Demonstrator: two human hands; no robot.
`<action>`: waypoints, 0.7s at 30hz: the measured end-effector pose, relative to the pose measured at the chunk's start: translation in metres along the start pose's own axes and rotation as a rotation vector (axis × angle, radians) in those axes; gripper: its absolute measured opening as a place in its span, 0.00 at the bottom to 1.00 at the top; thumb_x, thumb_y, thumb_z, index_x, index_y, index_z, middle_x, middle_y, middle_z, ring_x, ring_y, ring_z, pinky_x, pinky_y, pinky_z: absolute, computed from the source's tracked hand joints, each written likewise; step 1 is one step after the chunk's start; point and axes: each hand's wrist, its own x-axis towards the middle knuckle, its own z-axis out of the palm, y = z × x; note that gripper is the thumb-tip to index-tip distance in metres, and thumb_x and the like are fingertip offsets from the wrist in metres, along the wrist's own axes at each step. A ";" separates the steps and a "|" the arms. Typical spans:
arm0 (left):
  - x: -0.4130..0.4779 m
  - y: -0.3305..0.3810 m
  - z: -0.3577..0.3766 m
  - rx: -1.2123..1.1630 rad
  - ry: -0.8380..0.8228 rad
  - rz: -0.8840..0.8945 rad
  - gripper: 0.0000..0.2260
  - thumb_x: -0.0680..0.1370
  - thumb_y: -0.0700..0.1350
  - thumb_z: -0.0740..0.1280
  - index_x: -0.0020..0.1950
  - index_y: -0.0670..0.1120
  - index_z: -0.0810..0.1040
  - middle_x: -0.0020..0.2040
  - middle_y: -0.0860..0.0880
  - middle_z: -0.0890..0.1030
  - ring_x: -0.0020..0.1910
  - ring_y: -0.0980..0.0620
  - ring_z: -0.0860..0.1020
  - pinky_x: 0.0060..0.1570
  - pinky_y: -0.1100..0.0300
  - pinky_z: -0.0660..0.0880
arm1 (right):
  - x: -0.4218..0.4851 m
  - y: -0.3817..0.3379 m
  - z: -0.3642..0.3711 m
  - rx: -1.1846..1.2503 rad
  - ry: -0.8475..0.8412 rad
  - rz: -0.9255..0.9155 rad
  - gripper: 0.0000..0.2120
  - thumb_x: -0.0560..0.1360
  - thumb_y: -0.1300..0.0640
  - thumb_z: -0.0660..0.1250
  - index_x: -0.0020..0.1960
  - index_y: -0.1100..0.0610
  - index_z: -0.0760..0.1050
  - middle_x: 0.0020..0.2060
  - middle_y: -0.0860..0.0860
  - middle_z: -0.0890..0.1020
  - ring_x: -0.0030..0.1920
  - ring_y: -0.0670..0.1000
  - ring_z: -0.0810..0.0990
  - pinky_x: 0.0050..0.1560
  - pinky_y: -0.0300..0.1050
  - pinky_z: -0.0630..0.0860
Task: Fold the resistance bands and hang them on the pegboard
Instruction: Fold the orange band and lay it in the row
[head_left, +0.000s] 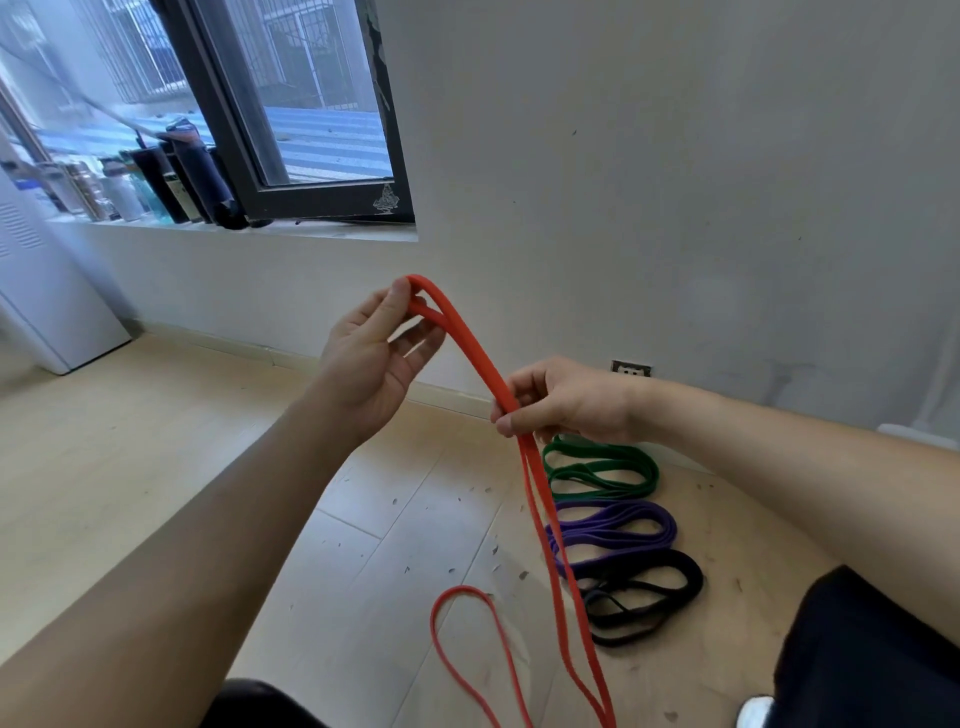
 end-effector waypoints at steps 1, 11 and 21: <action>0.001 0.002 -0.003 -0.015 0.029 0.006 0.08 0.82 0.46 0.65 0.52 0.43 0.80 0.45 0.47 0.83 0.49 0.49 0.85 0.52 0.55 0.82 | 0.000 0.001 -0.001 -0.055 -0.003 0.010 0.04 0.76 0.61 0.73 0.51 0.56 0.82 0.42 0.51 0.82 0.44 0.49 0.80 0.47 0.47 0.77; 0.010 0.003 -0.069 0.145 0.225 -0.082 0.08 0.83 0.45 0.65 0.54 0.41 0.80 0.47 0.46 0.82 0.54 0.47 0.83 0.53 0.55 0.82 | -0.008 0.010 -0.022 -0.328 0.098 0.106 0.08 0.77 0.60 0.72 0.55 0.58 0.83 0.44 0.52 0.86 0.46 0.48 0.84 0.55 0.48 0.78; -0.006 -0.022 -0.087 1.167 -0.094 -0.355 0.11 0.80 0.39 0.69 0.62 0.48 0.80 0.58 0.46 0.83 0.59 0.47 0.81 0.59 0.52 0.78 | -0.013 0.006 -0.018 -0.257 0.204 -0.016 0.07 0.79 0.60 0.70 0.56 0.58 0.83 0.47 0.54 0.87 0.50 0.53 0.85 0.54 0.46 0.81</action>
